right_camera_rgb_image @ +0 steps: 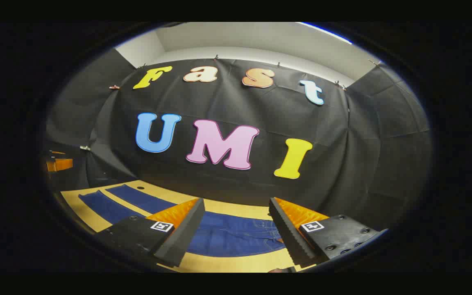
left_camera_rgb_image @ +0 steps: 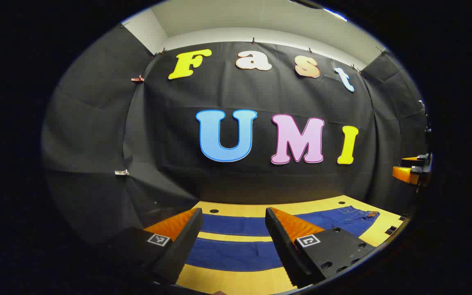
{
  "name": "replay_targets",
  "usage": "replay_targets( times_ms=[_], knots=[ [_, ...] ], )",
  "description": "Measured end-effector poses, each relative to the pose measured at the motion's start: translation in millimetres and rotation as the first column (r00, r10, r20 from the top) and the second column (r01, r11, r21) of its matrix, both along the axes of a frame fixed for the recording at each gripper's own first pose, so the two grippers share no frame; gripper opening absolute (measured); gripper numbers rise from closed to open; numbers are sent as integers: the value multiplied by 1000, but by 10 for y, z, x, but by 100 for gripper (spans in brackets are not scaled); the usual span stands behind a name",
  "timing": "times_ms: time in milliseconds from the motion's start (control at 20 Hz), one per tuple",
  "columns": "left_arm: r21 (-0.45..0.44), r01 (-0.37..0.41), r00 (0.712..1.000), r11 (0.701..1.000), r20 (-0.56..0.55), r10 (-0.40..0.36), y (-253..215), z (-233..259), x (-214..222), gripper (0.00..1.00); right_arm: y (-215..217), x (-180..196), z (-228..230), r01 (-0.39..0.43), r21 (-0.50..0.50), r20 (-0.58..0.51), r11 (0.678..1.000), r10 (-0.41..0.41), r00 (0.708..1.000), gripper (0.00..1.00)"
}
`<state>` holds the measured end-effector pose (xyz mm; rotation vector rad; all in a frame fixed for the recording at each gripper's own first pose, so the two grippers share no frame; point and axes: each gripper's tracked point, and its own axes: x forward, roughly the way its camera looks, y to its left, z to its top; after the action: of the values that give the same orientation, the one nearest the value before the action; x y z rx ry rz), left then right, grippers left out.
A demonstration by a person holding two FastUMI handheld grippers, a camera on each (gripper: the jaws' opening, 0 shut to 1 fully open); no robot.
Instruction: Grasp the waist and the cuffs of the jeans and fold them to make the two legs overlap; first hold the waist and fold one-third of the jeans toward the cuffs, then hold the cuffs and fold the remaining one-third in the same direction to finish folding.
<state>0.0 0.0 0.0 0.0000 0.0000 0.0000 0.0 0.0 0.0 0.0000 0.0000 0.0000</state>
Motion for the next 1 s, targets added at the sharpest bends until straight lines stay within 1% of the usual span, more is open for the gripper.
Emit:
replay_targets(
  times_ms=[100,350,500,550,600,700,800,1000],
  knots=[
    [-12,21,1000,1000,0,-21,-107,2,61,96,-54,-14,-51,8,-11,-10,1000,-9,1000,97],
    [17,74,997,997,1,-74,-329,-11,192,96,-136,-49,-94,24,-46,-23,999,-25,999,97],
    [19,98,995,995,5,-98,-429,22,250,96,-160,-38,-87,32,-57,-21,998,-33,999,97],
    [24,104,995,994,-2,-104,-452,-7,280,96,-184,-46,-95,40,-59,-22,997,-41,999,99],
    [36,102,995,994,-9,-102,-448,-35,305,96,-210,-37,-88,51,-60,-21,997,-52,998,97],
    [48,109,994,993,-20,-108,-436,-57,328,96,-208,-41,-92,56,-52,-25,997,-58,998,97],
    [43,118,993,992,-22,-118,-420,-42,328,96,-234,-35,-104,68,-46,-29,997,-69,997,97],
    [49,111,994,993,-15,-110,-320,-18,338,96,-257,-36,-138,88,-41,-38,995,-89,995,97]
  ],
)
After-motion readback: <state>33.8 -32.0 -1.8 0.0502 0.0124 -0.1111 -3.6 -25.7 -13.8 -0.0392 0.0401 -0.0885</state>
